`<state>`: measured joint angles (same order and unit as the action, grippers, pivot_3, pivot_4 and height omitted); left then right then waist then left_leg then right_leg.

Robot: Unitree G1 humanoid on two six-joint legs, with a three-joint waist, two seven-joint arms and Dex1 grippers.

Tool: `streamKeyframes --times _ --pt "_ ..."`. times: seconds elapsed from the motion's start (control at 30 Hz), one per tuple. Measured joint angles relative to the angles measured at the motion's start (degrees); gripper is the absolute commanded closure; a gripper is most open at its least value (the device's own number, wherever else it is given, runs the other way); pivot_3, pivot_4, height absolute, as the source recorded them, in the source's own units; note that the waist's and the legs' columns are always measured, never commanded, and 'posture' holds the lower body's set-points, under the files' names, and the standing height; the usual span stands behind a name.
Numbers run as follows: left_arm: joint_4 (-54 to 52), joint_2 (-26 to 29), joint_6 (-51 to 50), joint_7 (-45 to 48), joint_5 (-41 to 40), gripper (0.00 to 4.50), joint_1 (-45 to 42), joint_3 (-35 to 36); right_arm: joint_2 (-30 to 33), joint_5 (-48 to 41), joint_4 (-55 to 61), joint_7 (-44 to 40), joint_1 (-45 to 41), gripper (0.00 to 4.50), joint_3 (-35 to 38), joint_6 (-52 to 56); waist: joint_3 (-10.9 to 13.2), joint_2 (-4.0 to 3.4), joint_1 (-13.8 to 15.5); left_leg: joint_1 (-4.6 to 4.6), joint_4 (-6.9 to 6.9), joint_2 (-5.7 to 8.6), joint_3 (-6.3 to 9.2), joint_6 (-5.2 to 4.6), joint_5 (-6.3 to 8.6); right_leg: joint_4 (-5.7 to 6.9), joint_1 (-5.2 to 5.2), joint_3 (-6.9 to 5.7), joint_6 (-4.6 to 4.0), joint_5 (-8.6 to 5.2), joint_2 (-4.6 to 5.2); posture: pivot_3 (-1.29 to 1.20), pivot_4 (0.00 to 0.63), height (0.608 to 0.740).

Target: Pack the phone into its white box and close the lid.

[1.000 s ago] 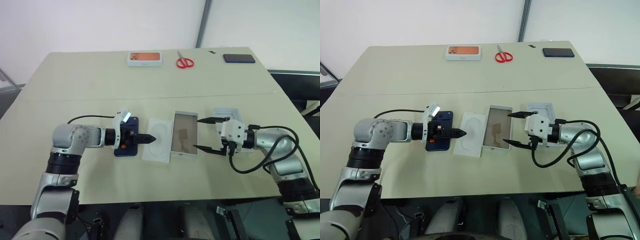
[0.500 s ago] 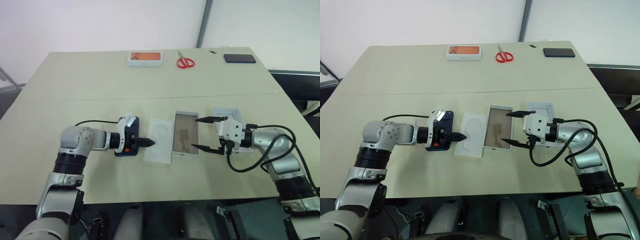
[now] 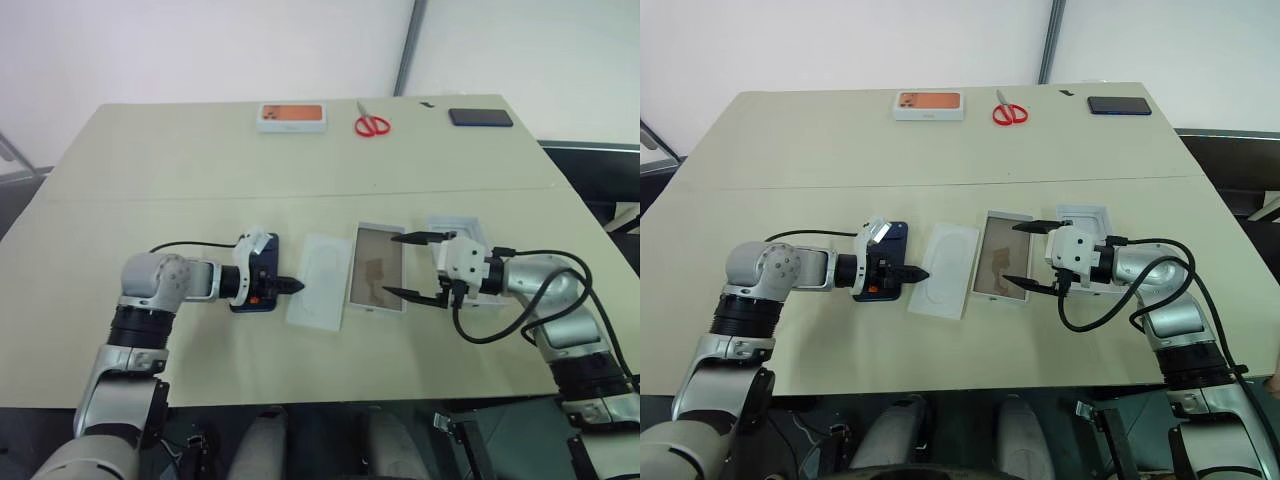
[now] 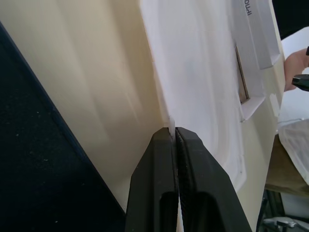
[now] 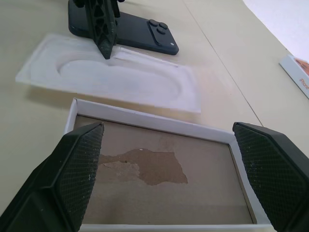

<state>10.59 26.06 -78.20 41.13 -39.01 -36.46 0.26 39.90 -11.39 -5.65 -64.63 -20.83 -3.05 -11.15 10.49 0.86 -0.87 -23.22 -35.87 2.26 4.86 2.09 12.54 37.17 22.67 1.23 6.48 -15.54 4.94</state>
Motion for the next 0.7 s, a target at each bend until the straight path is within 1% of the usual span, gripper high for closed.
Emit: streamKeyframes --times 0.13,0.27,0.37,0.6,0.7 --pt "2.1 -0.8 -2.0 -1.0 -1.0 4.47 -0.6 4.0 0.1 -0.6 0.7 -1.0 0.5 0.0 0.0 1.2 0.0 0.0 -0.1 0.0 0.0 0.0 0.01 0.0 0.0 0.01 0.02 0.0 0.0 0.0 -0.01 0.0 0.15 0.74" --pt "3.9 -1.1 -2.8 -2.8 -1.2 4.47 -1.2 8.4 0.7 -2.1 4.2 -2.9 3.5 0.0 -0.8 4.8 0.0 0.04 0.0 -0.07 -0.02 0.0 0.03 0.0 0.0 0.01 0.06 -0.02 0.01 0.0 -0.01 0.0 0.15 0.74" --pt "4.6 -2.6 -5.0 -4.3 -2.9 4.47 -2.8 13.7 1.1 -2.3 6.9 -3.7 6.1 0.0 -2.6 8.3 0.0 0.06 0.1 -0.13 -0.08 0.0 0.04 0.0 0.0 0.0 0.08 -0.05 0.01 0.0 0.01 0.0 0.15 0.74" --pt "3.3 -5.2 -3.4 -8.0 -2.9 4.47 -3.1 16.0 -0.7 0.4 8.6 -1.2 6.5 0.0 -7.8 15.1 0.0 0.07 0.0 -0.13 -0.06 0.02 0.03 0.03 -0.01 0.02 0.13 -0.03 0.01 0.0 0.02 0.0 0.15 0.74" --pt "2.6 -5.3 -2.3 -8.7 -2.9 4.5 -3.0 16.2 -0.8 2.5 7.5 -0.2 4.6 0.84 -9.2 16.2 0.0 0.07 0.0 -0.13 -0.06 0.02 0.03 0.04 -0.02 0.02 0.13 -0.04 0.01 0.01 0.02 0.0 0.15 0.74"
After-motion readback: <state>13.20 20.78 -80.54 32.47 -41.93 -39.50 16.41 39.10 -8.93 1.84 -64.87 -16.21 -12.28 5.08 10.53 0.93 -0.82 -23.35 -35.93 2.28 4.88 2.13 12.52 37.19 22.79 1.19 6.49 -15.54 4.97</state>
